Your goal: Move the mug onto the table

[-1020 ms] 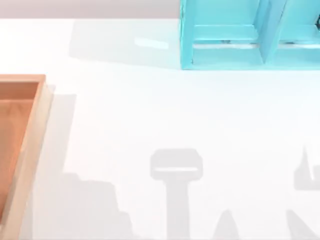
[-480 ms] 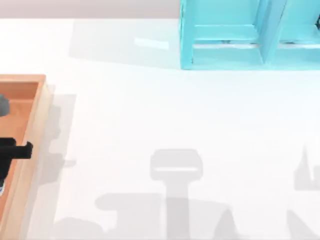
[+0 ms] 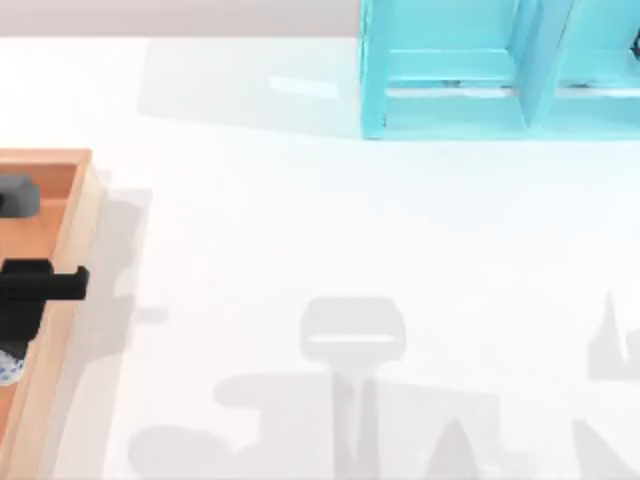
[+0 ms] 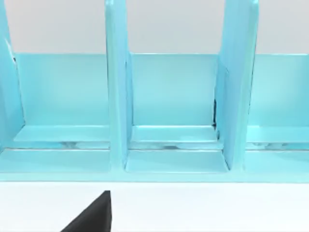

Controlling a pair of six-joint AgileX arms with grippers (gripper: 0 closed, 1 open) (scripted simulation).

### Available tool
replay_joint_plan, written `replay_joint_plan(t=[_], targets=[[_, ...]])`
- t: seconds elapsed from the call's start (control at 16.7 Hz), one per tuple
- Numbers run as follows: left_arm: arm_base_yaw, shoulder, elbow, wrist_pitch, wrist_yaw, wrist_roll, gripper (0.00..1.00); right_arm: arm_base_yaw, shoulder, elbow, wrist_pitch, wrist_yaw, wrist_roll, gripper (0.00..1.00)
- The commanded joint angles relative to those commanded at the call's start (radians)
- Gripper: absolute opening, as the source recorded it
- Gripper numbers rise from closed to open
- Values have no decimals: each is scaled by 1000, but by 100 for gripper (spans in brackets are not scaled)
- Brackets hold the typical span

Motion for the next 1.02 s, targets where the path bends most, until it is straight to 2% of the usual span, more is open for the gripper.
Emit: replay_joint_plan(t=[0.24,0.72,0.9,1.02], targets=[[-194,154,161,-25,0,-221,0,0,0,0,0,0,0,100],[-733,498,530,-44,-2,-721,0,0,0,0,0,0,0,100],[-857,569,610,-37,-4,-837,0,0,0,0,0,0,0,100],[-886,587,632,-34,-5,-867,0,0,0,0,0,0,0,100]])
